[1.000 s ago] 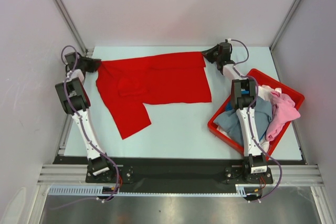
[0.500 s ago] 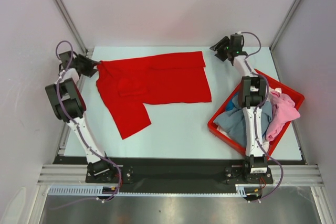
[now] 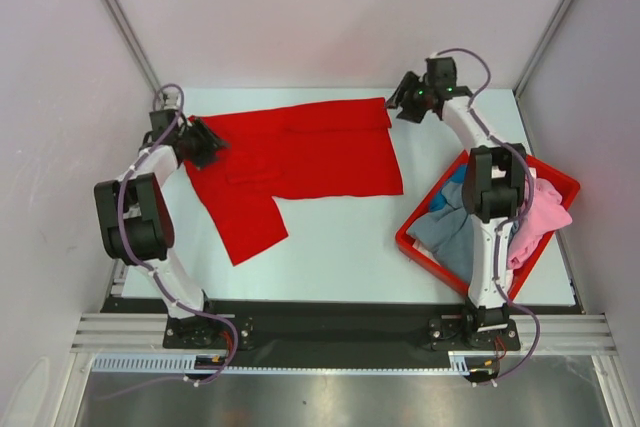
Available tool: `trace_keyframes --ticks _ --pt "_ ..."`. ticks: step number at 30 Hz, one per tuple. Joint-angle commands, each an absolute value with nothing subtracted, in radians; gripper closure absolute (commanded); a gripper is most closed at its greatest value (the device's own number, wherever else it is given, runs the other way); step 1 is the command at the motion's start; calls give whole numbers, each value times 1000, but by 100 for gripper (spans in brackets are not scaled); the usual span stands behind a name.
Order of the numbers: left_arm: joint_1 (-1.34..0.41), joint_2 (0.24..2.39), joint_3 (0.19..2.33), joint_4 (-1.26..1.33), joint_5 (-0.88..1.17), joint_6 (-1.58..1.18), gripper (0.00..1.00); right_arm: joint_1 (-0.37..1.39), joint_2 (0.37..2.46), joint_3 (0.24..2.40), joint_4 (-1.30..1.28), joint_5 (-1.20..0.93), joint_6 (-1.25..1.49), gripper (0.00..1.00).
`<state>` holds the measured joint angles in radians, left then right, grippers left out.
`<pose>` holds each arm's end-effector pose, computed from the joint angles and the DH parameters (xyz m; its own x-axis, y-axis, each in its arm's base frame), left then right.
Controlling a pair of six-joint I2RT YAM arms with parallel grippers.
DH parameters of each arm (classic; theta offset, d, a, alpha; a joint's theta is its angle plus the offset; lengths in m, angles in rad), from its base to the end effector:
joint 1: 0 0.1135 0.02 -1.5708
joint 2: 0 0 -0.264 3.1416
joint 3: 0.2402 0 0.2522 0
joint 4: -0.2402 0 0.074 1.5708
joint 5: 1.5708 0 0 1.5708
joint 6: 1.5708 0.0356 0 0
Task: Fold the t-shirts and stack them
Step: Fold the tshirt
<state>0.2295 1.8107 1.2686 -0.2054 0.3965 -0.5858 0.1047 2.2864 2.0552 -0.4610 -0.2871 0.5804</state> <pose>0.3945 0.0780 0.2223 -0.5881 -0.6611 -0.4660 -0.3110 0.7167 -0.6242 0.5247 0.0653 0.2460 -0.7046 0.4548 -0.5447 0.0830 0.8151 0.5733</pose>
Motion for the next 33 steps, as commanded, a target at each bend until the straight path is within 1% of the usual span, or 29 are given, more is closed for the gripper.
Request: trace_keyframes --ticks 1,4,7,10,13,14,16,17,19,20,21,23,25,29,33 --pt "193 1772 1204 -216 437 -535 41 164 2198 1912 -453 -429 558 41" --pt "178 1773 1186 -238 456 -529 43 222 2148 1789 -439 -452 554 45" --pt "173 1743 1129 -198 449 -529 46 253 2125 1717 -410 -453 546 48" --pt "175 1769 1149 -215 430 -509 50 265 2152 1736 -474 -407 503 56" --pt "178 1807 1198 -233 410 -503 54 264 2166 1759 -518 -358 480 62" --pt "186 1813 1227 -254 399 -503 54 264 2166 1759 -529 -342 477 64" --pt "198 1821 1244 -236 388 -506 49 264 2164 1752 -534 -324 472 66" --pt "218 1841 1284 -230 379 -499 46 265 2166 1750 -535 -325 469 66" --pt "239 1877 1340 -236 373 -485 48 262 2175 1750 -548 -325 472 66" --pt "264 1934 1409 -242 377 -477 49 262 2181 1749 -551 -325 472 67" --pt "274 1959 1445 -248 390 -479 53 264 2186 1750 -557 -324 477 69" --pt "304 2009 1520 -220 440 -489 59 262 2195 1749 -557 -327 486 70" --pt "314 2069 1567 -210 451 -500 59 261 2203 1752 -558 -325 489 71" --pt "319 2167 1716 -202 431 -494 57 258 2215 1756 -555 -337 494 71" --pt "321 2253 1801 -201 433 -517 57 250 2227 1755 -552 -348 502 72"
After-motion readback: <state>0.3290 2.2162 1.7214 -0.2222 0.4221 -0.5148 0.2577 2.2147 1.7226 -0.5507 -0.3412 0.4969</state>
